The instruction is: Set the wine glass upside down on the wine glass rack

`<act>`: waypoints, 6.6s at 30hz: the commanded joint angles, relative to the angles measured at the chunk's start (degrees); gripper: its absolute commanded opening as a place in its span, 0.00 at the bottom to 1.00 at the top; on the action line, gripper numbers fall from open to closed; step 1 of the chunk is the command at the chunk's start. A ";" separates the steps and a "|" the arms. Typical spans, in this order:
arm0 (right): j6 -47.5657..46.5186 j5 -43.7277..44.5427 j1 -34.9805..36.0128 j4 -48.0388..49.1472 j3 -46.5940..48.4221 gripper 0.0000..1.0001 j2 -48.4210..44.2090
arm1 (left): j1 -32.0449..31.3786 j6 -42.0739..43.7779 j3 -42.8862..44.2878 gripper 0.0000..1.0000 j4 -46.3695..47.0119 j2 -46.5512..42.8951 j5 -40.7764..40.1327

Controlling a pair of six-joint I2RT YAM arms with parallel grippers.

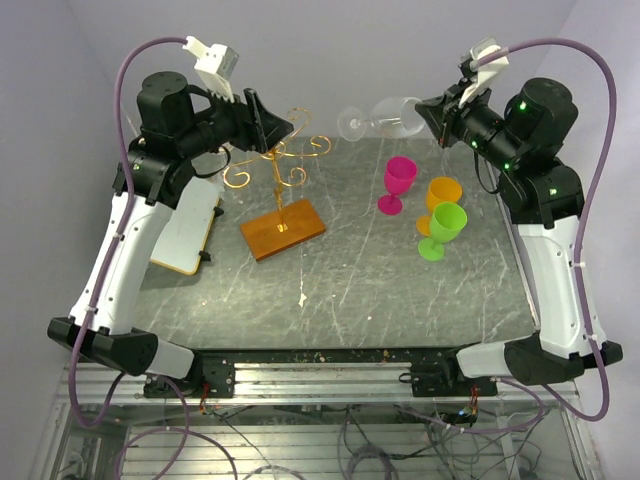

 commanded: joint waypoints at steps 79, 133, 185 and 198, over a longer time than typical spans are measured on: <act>-0.41 -5.76 -1.99 8.63 -9.99 0.53 -8.64 | 2.37 -8.49 -4.12 0.07 13.50 -0.05 -7.20; -15.44 -19.37 -9.34 14.02 -64.95 0.84 -25.82 | -7.94 74.18 18.03 0.07 25.58 24.32 -46.57; -16.06 -22.94 -12.55 11.85 -64.09 0.84 -26.43 | -14.14 82.18 0.05 0.07 14.25 14.41 -47.69; -16.30 -24.88 -13.60 11.12 -63.71 0.84 -24.93 | -14.40 81.59 -1.76 0.07 12.23 12.58 -46.98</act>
